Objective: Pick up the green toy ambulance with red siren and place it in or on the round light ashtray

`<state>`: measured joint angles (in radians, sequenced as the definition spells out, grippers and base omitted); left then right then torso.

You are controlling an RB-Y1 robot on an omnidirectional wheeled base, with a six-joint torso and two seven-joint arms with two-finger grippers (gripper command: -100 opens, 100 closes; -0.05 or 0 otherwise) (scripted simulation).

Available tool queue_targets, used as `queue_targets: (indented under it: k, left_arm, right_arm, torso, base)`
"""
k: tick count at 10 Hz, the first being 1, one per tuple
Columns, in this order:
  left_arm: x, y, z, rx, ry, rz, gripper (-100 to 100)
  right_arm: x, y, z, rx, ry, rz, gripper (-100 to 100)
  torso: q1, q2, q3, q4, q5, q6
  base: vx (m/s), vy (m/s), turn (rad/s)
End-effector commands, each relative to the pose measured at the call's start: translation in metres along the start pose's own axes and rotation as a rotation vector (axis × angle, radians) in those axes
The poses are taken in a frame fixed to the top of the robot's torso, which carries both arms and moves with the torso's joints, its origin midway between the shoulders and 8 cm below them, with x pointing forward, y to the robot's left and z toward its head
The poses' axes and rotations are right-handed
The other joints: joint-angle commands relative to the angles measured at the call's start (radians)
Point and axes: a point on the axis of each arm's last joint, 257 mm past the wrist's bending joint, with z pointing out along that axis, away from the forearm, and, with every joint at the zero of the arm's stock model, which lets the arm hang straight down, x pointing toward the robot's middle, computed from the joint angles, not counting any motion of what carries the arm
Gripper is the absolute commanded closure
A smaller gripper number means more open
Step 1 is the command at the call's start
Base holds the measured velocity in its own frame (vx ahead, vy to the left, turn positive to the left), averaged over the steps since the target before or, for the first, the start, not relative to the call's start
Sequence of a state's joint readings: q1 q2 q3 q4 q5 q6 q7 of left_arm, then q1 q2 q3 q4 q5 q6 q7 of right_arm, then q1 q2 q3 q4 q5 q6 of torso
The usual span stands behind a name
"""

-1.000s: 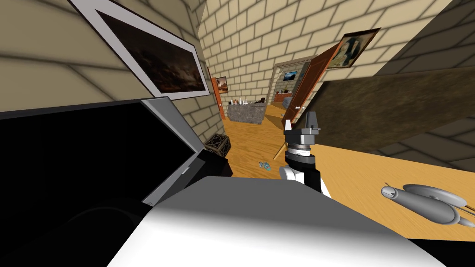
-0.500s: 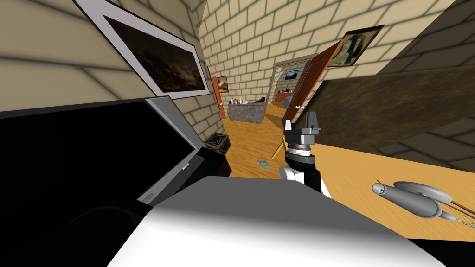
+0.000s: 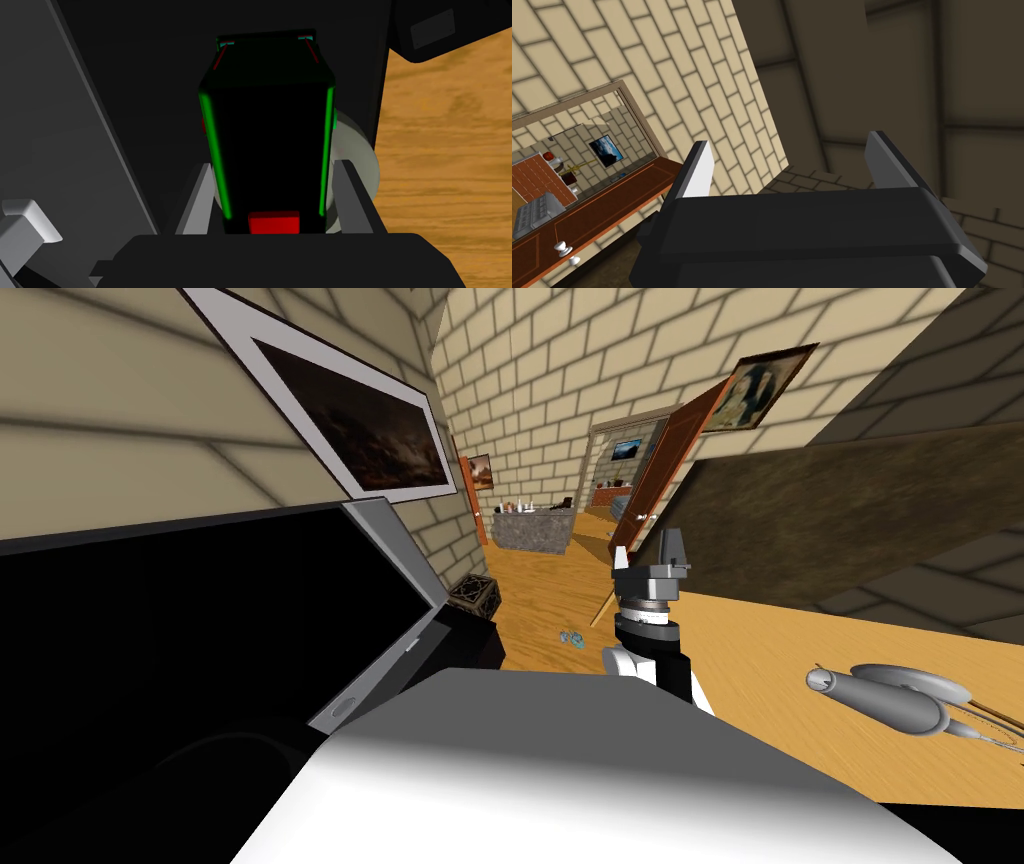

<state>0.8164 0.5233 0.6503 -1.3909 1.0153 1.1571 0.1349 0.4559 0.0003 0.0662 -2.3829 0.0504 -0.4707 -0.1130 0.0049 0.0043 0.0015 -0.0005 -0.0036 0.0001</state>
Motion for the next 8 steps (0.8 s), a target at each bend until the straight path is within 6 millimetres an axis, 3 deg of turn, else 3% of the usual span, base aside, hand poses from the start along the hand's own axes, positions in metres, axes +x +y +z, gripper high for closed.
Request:
queue_targets:
  k: [1, 5, 8]
  left_arm:
    - [-0.001, 0.006, -0.006, -0.022, 0.007, 0.009, 100]
    - [-0.005, -0.005, -0.035, -0.02, -0.004, 0.053, 100]
    - [-0.007, 0.002, -0.051, -0.054, -0.006, 0.089, 100]
  right_arm:
    - [0.0, 0.0, 0.0, 0.0, 0.0, 0.0, 0]
    - [0.0, 0.0, 0.0, 0.0, 0.0, 0.0, 0]
    - [0.0, 0.0, 0.0, 0.0, 0.0, 0.0, 0]
  torso:
    - [0.0, 0.0, 0.0, 0.0, 0.0, 0.0]
    - [-0.012, 0.002, 0.001, 0.0, -0.004, -0.001]
    - [-0.013, 0.005, 0.003, 0.001, -0.005, -0.001]
  base:
    - [-0.062, 0.1, -0.007]
    - [-0.084, 0.01, 0.026]
    - [-0.127, 0.03, 0.014]
